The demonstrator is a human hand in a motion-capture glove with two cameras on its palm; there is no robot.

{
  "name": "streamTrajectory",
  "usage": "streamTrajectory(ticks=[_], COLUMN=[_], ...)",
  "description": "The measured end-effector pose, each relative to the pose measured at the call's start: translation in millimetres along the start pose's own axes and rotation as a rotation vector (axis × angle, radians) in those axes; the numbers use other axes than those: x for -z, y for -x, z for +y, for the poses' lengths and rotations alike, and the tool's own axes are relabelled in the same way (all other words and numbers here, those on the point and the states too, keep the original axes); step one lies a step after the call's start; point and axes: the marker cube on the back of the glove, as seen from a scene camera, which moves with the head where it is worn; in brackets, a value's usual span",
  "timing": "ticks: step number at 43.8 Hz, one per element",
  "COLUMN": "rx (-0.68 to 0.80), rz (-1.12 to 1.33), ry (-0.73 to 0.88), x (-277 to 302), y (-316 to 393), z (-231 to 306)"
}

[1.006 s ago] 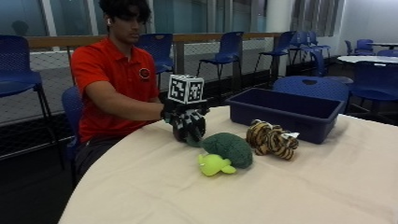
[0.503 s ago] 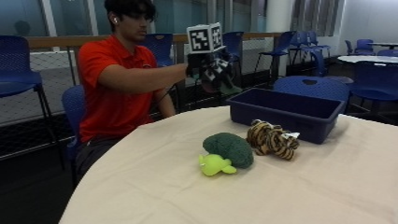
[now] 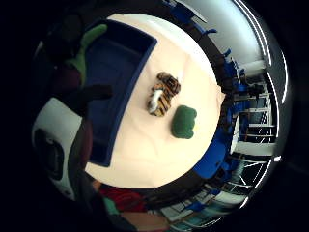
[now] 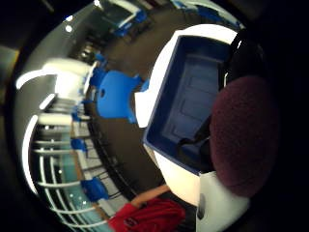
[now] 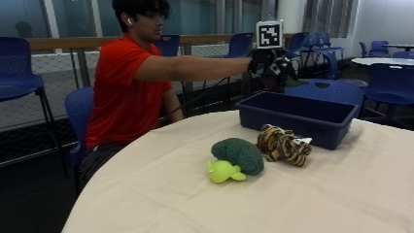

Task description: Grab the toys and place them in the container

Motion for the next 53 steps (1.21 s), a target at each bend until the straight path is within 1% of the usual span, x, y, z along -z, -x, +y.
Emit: streamTrajectory(ticks=[2, 3, 6, 10, 14, 18, 20, 24, 30, 37, 40, 47, 53], rx=[0.037, 0.032, 0.001, 0.048, 0.097, 0.086, 0.084, 0.076, 0.015, -0.139, -0.168, -0.261, -0.303], rz=[0.04, 0.053, 0.008, -0.001, -0.176, -0.245, -0.223, -0.067, -0.177, -0.287, -0.273, -0.159, -0.063], ry=[-0.006, -0.01, -0.013, 0.007, 0.051, 0.061, 0.059, 0.052, 0.069, 0.035, 0.028, 0.052, 0.087], x=[-6, -9, -14, -24, -32, -35, -38, -46, -54, -56, -57, -67, -80], y=[2, 3, 12, 11, 17, 3, -9, -52, -98, -171, -190, -255, -286], z=[-7, -10, -17, -19, -15, -13, -10, -2, 18, 35, 40, 64, 78])
